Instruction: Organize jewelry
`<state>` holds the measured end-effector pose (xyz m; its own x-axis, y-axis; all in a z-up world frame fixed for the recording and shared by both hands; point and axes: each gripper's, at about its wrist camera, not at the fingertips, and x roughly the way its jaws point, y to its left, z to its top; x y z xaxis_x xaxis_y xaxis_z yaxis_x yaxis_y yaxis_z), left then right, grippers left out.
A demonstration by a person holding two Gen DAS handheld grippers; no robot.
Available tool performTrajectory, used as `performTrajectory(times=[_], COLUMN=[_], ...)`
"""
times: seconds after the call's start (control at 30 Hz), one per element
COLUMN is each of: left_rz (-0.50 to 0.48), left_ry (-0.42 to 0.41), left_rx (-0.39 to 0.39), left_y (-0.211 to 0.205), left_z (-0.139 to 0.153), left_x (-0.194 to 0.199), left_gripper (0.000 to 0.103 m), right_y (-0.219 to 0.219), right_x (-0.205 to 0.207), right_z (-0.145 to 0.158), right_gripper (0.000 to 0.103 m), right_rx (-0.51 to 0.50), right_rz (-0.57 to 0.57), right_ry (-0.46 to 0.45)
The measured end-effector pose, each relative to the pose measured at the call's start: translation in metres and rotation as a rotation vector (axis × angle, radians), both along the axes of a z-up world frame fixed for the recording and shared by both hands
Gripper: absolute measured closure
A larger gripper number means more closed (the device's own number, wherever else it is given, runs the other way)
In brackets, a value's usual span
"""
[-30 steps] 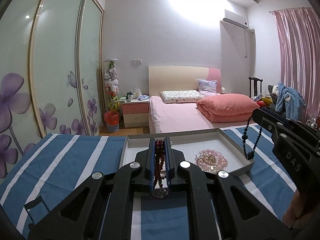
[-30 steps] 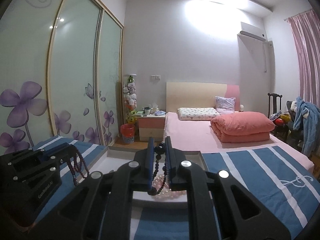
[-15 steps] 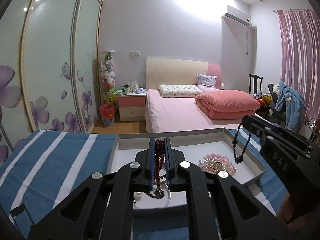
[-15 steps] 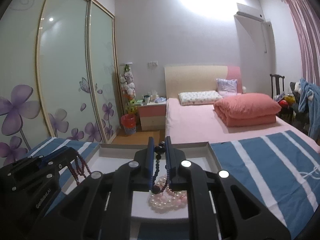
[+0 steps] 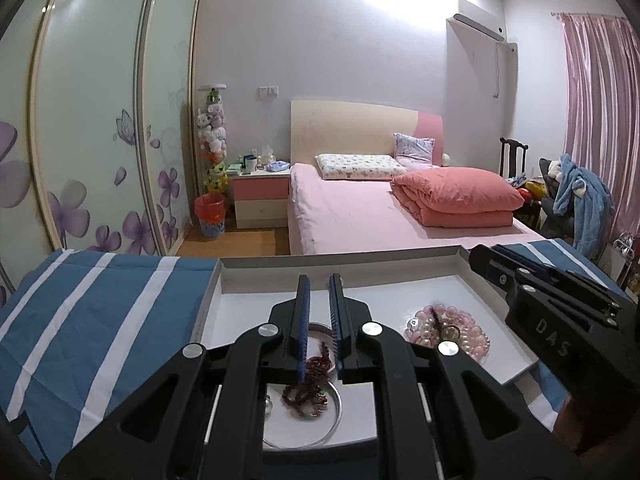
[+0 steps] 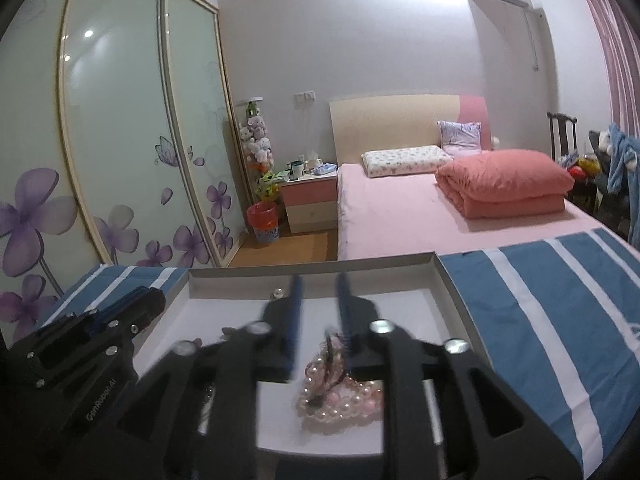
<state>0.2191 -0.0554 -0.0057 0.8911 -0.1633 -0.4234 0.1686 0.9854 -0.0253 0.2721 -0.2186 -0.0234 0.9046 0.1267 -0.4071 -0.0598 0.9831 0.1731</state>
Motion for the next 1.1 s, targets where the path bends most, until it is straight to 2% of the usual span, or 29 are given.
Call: performTrajectory(times=[0.13,0.37,0.77,0.87,1.1], left_rz=[0.028,0.08,0.114,0.123,0.134], left_ry=[-0.005,-0.034,-0.035,-0.036,-0.083], left_rx=[-0.054,-0.098,-0.106,-0.096,-0.053], left_y=[0.021,0.054,0.088,0.089,0.087], left_z=[0.012,0.035,0.046,0.046,0.048], left_x=[-0.004,-0.027,-0.106,-0.121,-0.159], left_gripper=[0.076,0.076,0.068,0.064,0.036], right_y=[-0.014,-0.027,-0.005,0.003,0.005], right_x=[-0.012,-0.041,-0.136,-0.159,-0.202], right_z=[0.009,0.023,0.034,0.033,0.041], right_gripper=[0.07,0.07,0.053,0.046,0.016], right_rx=[0.033,0.057,0.01,-0.006,-0.004], right_rz=[-0.023,-0.043,0.0,0.005,-0.02], right_ry=[-0.017,-0.025,0.014,0.022,-0.024])
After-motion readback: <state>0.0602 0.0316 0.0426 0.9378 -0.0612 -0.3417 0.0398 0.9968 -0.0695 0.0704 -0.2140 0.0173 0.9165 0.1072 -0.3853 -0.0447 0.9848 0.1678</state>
